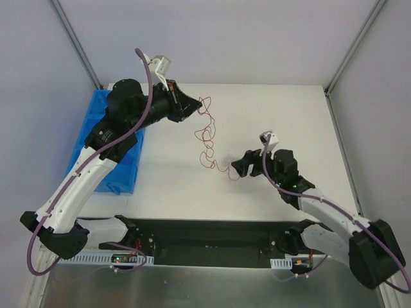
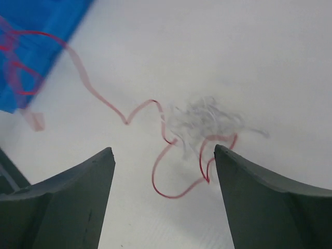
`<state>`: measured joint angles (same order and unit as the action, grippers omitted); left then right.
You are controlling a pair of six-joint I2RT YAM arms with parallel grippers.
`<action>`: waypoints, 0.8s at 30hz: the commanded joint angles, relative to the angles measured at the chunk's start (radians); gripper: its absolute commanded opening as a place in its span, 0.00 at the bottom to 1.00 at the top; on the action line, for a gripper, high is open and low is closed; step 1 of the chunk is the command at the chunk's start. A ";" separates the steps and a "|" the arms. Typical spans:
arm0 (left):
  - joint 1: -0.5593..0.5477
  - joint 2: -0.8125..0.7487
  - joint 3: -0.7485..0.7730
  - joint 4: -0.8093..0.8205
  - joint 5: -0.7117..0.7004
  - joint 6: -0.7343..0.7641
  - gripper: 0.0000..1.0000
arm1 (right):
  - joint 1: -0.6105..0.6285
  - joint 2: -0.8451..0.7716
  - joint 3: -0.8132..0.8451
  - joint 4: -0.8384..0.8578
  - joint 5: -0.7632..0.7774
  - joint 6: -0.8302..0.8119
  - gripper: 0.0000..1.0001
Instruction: Untangle the cables
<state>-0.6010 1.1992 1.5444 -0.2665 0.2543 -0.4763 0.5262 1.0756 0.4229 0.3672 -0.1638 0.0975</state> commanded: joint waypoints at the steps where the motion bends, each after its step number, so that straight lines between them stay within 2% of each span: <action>1: 0.010 -0.043 -0.016 0.033 0.065 -0.056 0.00 | 0.014 -0.152 0.034 0.076 -0.184 -0.122 0.84; 6: 0.012 -0.064 -0.033 0.039 0.103 -0.070 0.00 | 0.023 -0.079 0.126 0.056 -0.333 -0.136 0.85; 10: 0.012 -0.081 -0.021 0.041 0.131 -0.073 0.00 | 0.046 0.026 0.166 0.076 -0.301 -0.136 0.79; 15: 0.014 -0.116 -0.021 0.042 0.138 -0.076 0.00 | 0.106 0.139 0.188 0.214 -0.275 -0.124 0.80; 18: 0.014 -0.127 -0.018 0.044 0.145 -0.082 0.00 | 0.127 0.237 0.244 0.223 -0.238 -0.101 0.80; 21: 0.014 -0.132 -0.020 0.049 0.154 -0.090 0.00 | 0.139 0.326 0.292 0.228 -0.137 -0.035 0.74; 22: 0.014 -0.136 -0.021 0.049 0.155 -0.093 0.00 | 0.140 0.349 0.295 0.251 -0.106 -0.013 0.68; 24: 0.014 -0.142 -0.026 0.055 0.154 -0.090 0.00 | 0.140 0.394 0.295 0.308 -0.076 0.045 0.50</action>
<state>-0.6003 1.0832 1.5066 -0.2672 0.3817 -0.5461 0.6617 1.4101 0.6754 0.5312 -0.3431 0.0399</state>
